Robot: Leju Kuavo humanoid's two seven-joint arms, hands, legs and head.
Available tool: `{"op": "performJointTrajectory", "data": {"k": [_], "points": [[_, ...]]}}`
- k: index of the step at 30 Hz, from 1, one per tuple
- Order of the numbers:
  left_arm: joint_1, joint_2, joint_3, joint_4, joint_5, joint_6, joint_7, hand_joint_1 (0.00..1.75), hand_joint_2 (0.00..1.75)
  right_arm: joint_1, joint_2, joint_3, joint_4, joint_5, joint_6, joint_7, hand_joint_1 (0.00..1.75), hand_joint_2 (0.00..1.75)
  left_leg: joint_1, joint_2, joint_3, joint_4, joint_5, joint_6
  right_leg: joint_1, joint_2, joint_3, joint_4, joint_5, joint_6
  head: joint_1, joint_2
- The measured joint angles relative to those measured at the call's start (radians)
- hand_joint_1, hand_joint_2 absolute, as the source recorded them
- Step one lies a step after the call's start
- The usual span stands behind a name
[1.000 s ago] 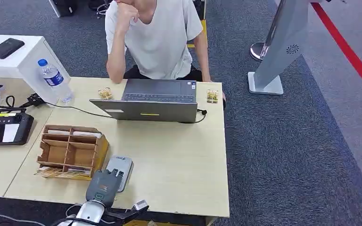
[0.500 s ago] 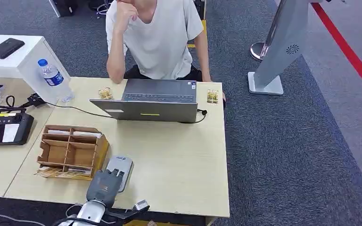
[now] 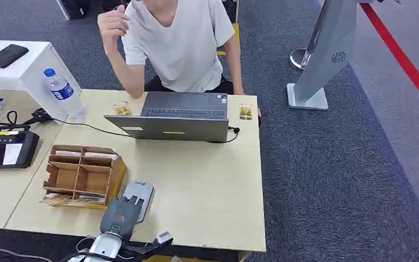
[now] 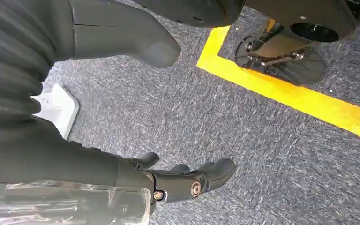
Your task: Pass the card to the sensor for recognition and then transmit it.
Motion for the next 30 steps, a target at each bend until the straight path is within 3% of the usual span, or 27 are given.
{"op": "performJointTrajectory", "data": {"k": [2, 3, 6, 11, 19, 23, 30], "points": [[-0.097, 0.082, -0.037, -0.103, -0.002, 0.145, 0.128, 1.75, 1.75, -0.001, 0.000, 0.001, 0.001, 0.003, -0.012, -0.010, 0.00, 1.75, 0.005, -0.003, -0.009, 0.003, 0.002, -0.002, 0.004, -0.002, -0.005, 0.001, 0.003, 0.000, 0.003, 0.000], [-0.140, 0.112, -0.041, -0.155, -0.003, 0.189, 0.141, 1.75, 1.75, 0.000, 0.000, 0.002, 0.001, 0.002, -0.017, -0.012, 0.00, 1.75, 0.004, -0.005, -0.009, 0.003, 0.003, -0.002, 0.003, -0.004, -0.005, 0.001, 0.004, -0.001, 0.003, 0.000], [-0.209, 0.157, -0.041, -0.253, -0.001, 0.170, 0.117, 1.75, 1.75, -0.001, 0.000, 0.002, 0.005, 0.002, -0.025, -0.015, 0.00, 1.75, 0.003, -0.002, -0.006, 0.002, 0.003, -0.002, 0.003, -0.001, -0.003, 0.002, 0.004, -0.001, -0.001, 0.000], [-0.229, 0.207, -0.054, -0.322, -0.001, 0.170, 0.116, 1.75, 1.75, -0.001, 0.000, 0.002, 0.010, 0.002, -0.025, -0.015, 0.00, 1.75, 0.003, 0.000, -0.007, 0.002, 0.003, -0.002, 0.003, 0.001, -0.005, 0.002, 0.004, -0.001, -0.001, 0.000], [-0.236, 0.232, -0.062, -0.357, -0.001, 0.170, 0.116, 1.75, 1.75, -0.001, 0.000, 0.002, 0.014, 0.002, -0.025, -0.015, 0.00, 1.75, 0.003, 0.000, -0.007, 0.002, 0.003, -0.002, 0.003, 0.001, -0.006, 0.002, 0.004, -0.001, -0.001, 0.000], [-0.244, 0.244, -0.082, -0.358, 0.000, 0.194, 0.158, 1.75, 1.75, -0.001, 0.000, 0.002, 0.014, 0.002, -0.025, -0.015, 0.00, 1.75, 0.003, 0.001, -0.007, 0.002, 0.003, -0.002, 0.003, 0.001, -0.006, 0.002, 0.004, -0.001, -0.002, 0.000], [-0.231, 0.247, -0.097, -0.350, 0.000, 0.203, 0.169, 1.75, 1.75, -0.001, 0.000, 0.002, 0.014, 0.002, -0.026, -0.016, 0.00, 1.75, 0.003, 0.001, -0.008, 0.002, 0.003, -0.002, 0.003, 0.001, -0.006, 0.002, 0.004, -0.001, -0.001, 0.000]]}}
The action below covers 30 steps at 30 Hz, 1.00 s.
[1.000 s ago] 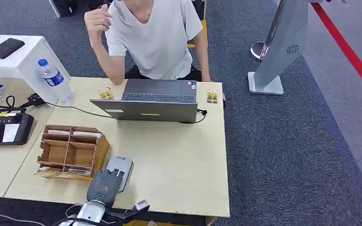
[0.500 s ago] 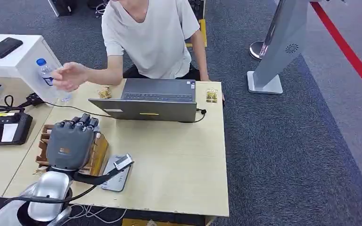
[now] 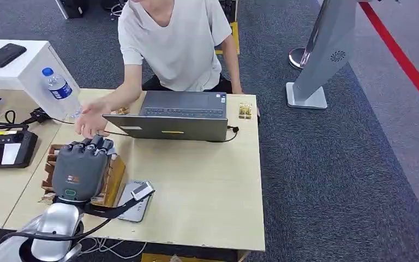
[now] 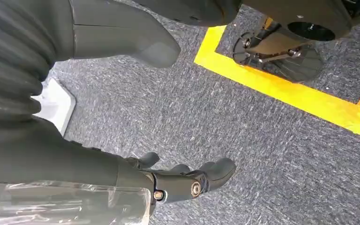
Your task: Pass the card to the sensor for recognition and then transmit it.
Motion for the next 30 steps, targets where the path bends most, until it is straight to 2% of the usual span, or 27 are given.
{"op": "performJointTrajectory", "data": {"k": [5, 12, 17, 30], "points": [[0.050, 0.000, 0.036, 0.025, 0.000, -0.006, -0.008, 1.75, 1.75, 0.000, 0.000, 0.000, 0.000, 0.000, -0.002, 0.000, 0.00, 1.75, 0.000, 0.000, 0.000, 0.000, 0.000, 0.000, 0.000, 0.000, 0.000, 0.000, 0.000, 0.000, 0.000, 0.000], [0.139, 0.000, 0.186, 0.066, 0.000, -0.005, -0.058, 1.75, 1.75, 0.001, 0.000, 0.000, 0.001, 0.000, -0.009, 0.000, 0.00, 1.75, 0.000, 0.000, 0.000, 0.000, 0.000, 0.000, 0.000, 0.000, -0.001, 0.000, 0.000, 0.000, 0.000, 0.000], [0.164, -0.003, 0.253, 0.073, 0.000, -0.005, -0.083, 1.75, 1.75, 0.000, 0.000, 0.000, 0.002, 0.000, -0.011, 0.000, 0.00, 1.75, 0.000, 0.000, -0.001, 0.000, 0.000, 0.000, 0.000, 0.000, -0.001, 0.000, 0.000, 0.000, 0.000, 0.000], [0.176, -0.011, 0.292, 0.079, 0.000, -0.005, -0.086, 1.75, 1.75, 0.000, 0.000, 0.000, 0.004, 0.000, -0.011, 0.000, 0.00, 1.75, 0.000, 0.000, -0.001, 0.000, 0.000, 0.000, 0.000, 0.000, -0.001, 0.000, 0.000, 0.000, 0.000, 0.000]]}}
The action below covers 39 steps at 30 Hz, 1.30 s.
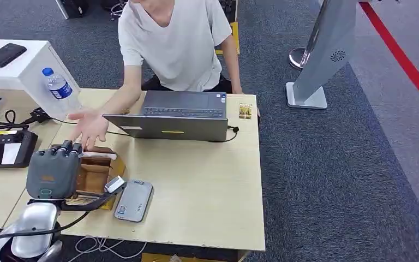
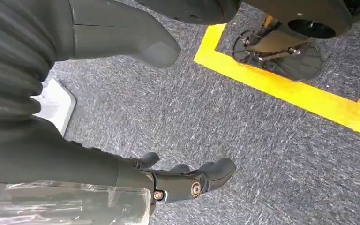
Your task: Pass the card to the sensor for recognition and then transmit it.
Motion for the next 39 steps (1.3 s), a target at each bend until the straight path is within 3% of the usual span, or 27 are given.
{"op": "performJointTrajectory", "data": {"k": [14, 15, 21, 39], "points": [[0.000, -0.008, 0.001, 0.002, 0.000, 0.000, -0.011, 1.75, 1.75, 0.000, 0.000, 0.000, 0.000, 0.000, -0.002, -0.005, 0.00, 1.75, 0.000, 0.000, 0.000, 0.000, 0.000, 0.000, 0.000, 0.000, 0.000, 0.000, 0.000, 0.000, 0.000, 0.000], [0.000, -0.010, 0.001, 0.003, 0.000, 0.004, -0.021, 0.00, 1.75, 0.000, 0.000, 0.000, 0.000, 0.000, -0.002, -0.006, 0.00, 1.75, 0.000, 0.000, 0.000, 0.000, 0.000, 0.000, 0.000, 0.000, 0.000, 0.000, 0.000, 0.000, 0.000, 0.000], [0.005, -0.044, 0.020, 0.007, 0.000, 0.009, -0.099, 0.00, 1.75, 0.000, 0.000, -0.001, 0.001, 0.000, -0.002, -0.013, 0.00, 1.75, 0.000, 0.000, 0.000, 0.000, 0.000, 0.000, 0.000, 0.000, 0.000, 0.000, 0.000, 0.000, 0.000, 0.000], [0.010, -0.076, 0.044, 0.007, 0.000, 0.010, -0.100, 0.00, 1.75, 0.000, 0.000, -0.002, 0.001, 0.000, -0.002, -0.017, 0.00, 1.75, 0.000, 0.000, 0.000, 0.000, 0.000, 0.000, 0.000, 0.000, 0.000, 0.000, 0.000, 0.000, 0.000, 0.000]]}}
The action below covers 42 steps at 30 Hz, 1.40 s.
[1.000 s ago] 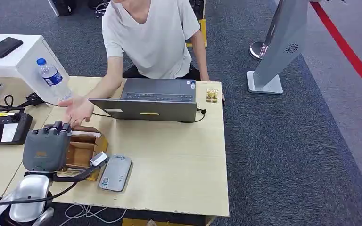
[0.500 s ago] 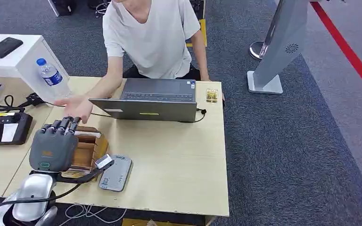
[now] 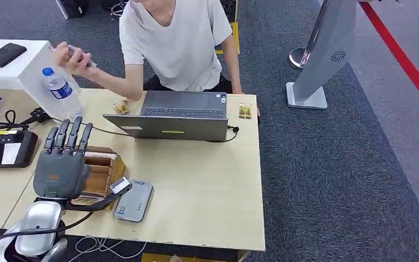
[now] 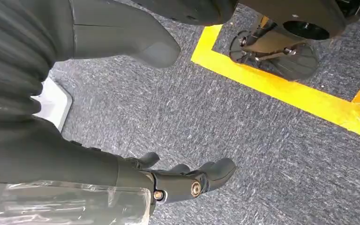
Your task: Pass the card to the sensor for recognition and then transmit it.
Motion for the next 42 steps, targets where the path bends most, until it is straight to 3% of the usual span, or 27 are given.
{"op": "performJointTrajectory", "data": {"k": [25, 32, 36, 38, 42], "points": [[0.002, -0.011, 0.002, 0.003, 0.000, -0.002, -0.001, 0.00, 1.75, 0.000, 0.000, 0.000, 0.000, 0.000, 0.000, 0.000, 0.00, 1.75, 0.000, 0.000, 0.000, 0.000, 0.000, 0.000, 0.000, 0.000, 0.000, 0.000, 0.000, 0.000, 0.000, 0.000], [0.048, -0.006, 0.005, -0.021, 0.000, -0.003, 0.012, 0.00, 1.75, 0.000, 0.000, -0.007, 0.000, -0.005, -0.003, 0.002, 0.00, 1.75, 0.000, 0.000, 0.000, 0.000, 0.000, 0.000, 0.000, 0.000, 0.000, 0.000, 0.000, 0.000, 0.000, 0.000], [0.143, 0.023, 0.005, -0.110, 0.000, -0.020, 0.001, 0.00, 1.75, 0.001, 0.002, -0.032, -0.008, -0.052, -0.024, 0.024, 0.00, 1.75, 0.000, 0.002, 0.000, 0.000, -0.002, 0.000, 0.000, 0.002, -0.001, 0.000, 0.000, 0.000, 0.000, 0.000], [0.225, 0.065, -0.011, -0.226, 0.000, -0.066, 0.053, 0.00, 1.75, 0.008, 0.010, -0.055, -0.029, -0.066, -0.027, 0.026, 0.00, 1.75, 0.000, 0.005, 0.000, 0.000, -0.003, -0.001, 0.000, 0.004, -0.002, 0.000, -0.001, 0.000, 0.000, 0.000], [0.246, 0.131, -0.073, -0.324, 0.000, -0.098, 0.157, 0.00, 1.75, 0.014, 0.022, -0.078, -0.063, -0.072, -0.017, 0.026, 0.00, 1.75, 0.000, -0.001, -0.002, 0.000, -0.003, -0.001, 0.000, -0.001, -0.001, 0.000, -0.002, 0.002, 0.000, 0.000]]}}
